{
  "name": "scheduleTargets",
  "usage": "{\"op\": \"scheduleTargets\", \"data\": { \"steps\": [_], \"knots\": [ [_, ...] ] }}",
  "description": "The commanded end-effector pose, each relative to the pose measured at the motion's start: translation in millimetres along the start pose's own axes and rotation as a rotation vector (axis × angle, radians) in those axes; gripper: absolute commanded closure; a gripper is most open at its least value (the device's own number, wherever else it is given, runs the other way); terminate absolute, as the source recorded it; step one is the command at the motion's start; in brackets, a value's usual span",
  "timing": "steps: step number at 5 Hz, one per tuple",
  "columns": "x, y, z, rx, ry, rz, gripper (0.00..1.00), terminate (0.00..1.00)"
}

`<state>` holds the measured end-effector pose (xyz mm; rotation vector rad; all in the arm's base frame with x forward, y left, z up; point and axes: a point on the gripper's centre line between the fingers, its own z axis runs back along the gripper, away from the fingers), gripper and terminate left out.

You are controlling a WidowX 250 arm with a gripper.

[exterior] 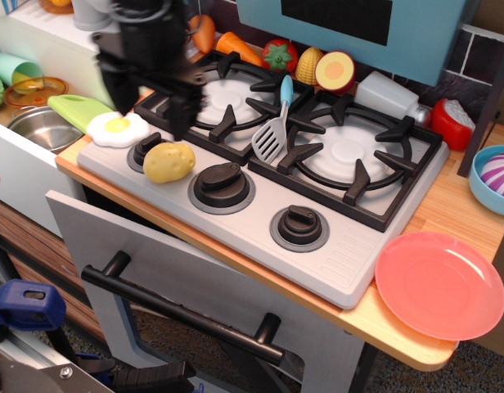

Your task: Put potato on plate

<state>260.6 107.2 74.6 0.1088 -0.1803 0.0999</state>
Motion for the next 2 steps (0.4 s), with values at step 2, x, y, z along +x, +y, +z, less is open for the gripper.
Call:
{"op": "scheduleTargets", "data": {
  "steps": [2],
  "knots": [
    [0.8,8.7,-9.5,-0.022,-0.079,-0.012,0.0,0.0]
  ]
}}
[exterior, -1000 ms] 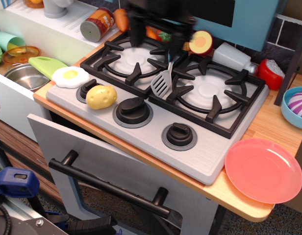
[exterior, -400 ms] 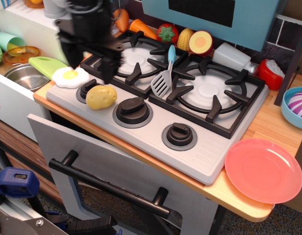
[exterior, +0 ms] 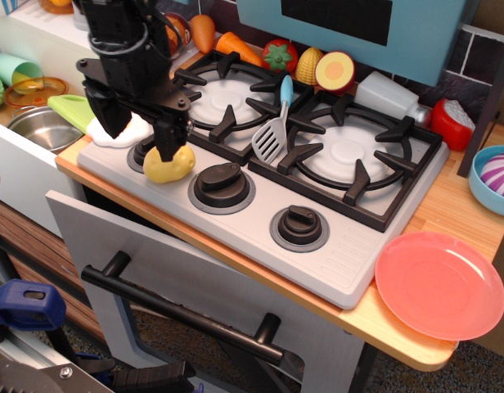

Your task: Put potato on plate

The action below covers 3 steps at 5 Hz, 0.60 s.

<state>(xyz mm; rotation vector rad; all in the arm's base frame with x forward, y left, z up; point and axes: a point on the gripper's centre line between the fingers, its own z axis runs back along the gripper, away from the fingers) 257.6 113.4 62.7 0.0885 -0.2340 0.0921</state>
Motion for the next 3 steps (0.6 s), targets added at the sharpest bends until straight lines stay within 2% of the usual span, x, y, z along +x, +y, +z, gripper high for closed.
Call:
{"op": "scheduleTargets", "data": {
  "steps": [1,3],
  "knots": [
    [4.7,-3.2,-4.8,-0.021,-0.039,-0.014,0.0,0.0],
    [3.0,-7.5,-16.3,-0.063,-0.043,-0.023,0.0,0.0]
  ]
}}
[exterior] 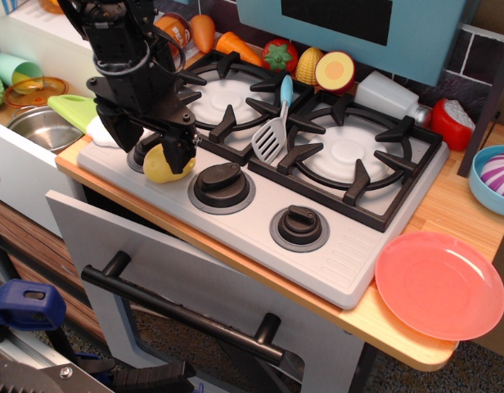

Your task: Put potato on plate

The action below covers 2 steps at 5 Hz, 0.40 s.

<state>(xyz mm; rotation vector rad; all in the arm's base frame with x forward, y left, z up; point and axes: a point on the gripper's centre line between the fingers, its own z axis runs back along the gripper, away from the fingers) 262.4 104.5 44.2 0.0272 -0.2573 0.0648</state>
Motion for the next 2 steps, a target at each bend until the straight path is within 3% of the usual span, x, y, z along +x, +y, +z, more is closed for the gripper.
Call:
{"op": "scheduleTargets", "data": {
  "steps": [1,2],
  "knots": [
    [2.3,3.8,-6.6,-0.04,-0.016,0.001,0.0,0.0],
    [-2.3,1.1,-10.9,-0.057,-0.022,0.013,0.0,0.0]
  ]
}}
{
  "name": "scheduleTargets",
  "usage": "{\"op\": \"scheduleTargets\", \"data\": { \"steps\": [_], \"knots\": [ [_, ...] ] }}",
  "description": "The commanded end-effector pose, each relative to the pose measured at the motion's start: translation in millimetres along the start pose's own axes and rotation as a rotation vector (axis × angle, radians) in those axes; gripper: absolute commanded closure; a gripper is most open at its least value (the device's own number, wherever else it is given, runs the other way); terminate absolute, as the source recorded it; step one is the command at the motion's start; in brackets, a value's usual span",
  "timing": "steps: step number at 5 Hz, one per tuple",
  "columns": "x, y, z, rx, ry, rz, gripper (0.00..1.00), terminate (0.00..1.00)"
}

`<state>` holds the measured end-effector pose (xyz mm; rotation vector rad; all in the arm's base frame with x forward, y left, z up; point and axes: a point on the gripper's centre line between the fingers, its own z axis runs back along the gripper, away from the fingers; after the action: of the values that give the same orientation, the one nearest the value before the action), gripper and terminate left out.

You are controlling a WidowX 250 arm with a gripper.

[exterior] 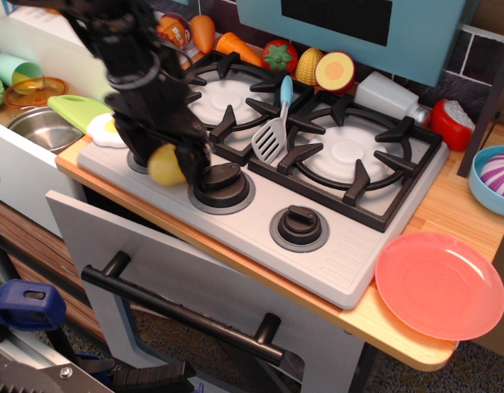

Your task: Put potato on plate

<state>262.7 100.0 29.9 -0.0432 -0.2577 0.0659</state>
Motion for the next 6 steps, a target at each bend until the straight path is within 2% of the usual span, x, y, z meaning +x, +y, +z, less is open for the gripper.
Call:
{"op": "scheduleTargets", "data": {
  "steps": [1,2,3,4,6],
  "knots": [
    [-1.0,3.4,0.4,0.005,-0.026,0.01,0.0,0.0],
    [-0.4,1.9,-2.6,-0.005,-0.026,0.018,0.0,0.0],
    [3.5,1.0,-8.1,-0.009,-0.027,0.026,1.0,0.0],
    [5.9,-1.3,-1.5,0.013,-0.024,0.032,1.0,0.0],
    [22.7,-26.5,60.6,0.159,-0.016,0.011,1.0,0.0]
  ]
}}
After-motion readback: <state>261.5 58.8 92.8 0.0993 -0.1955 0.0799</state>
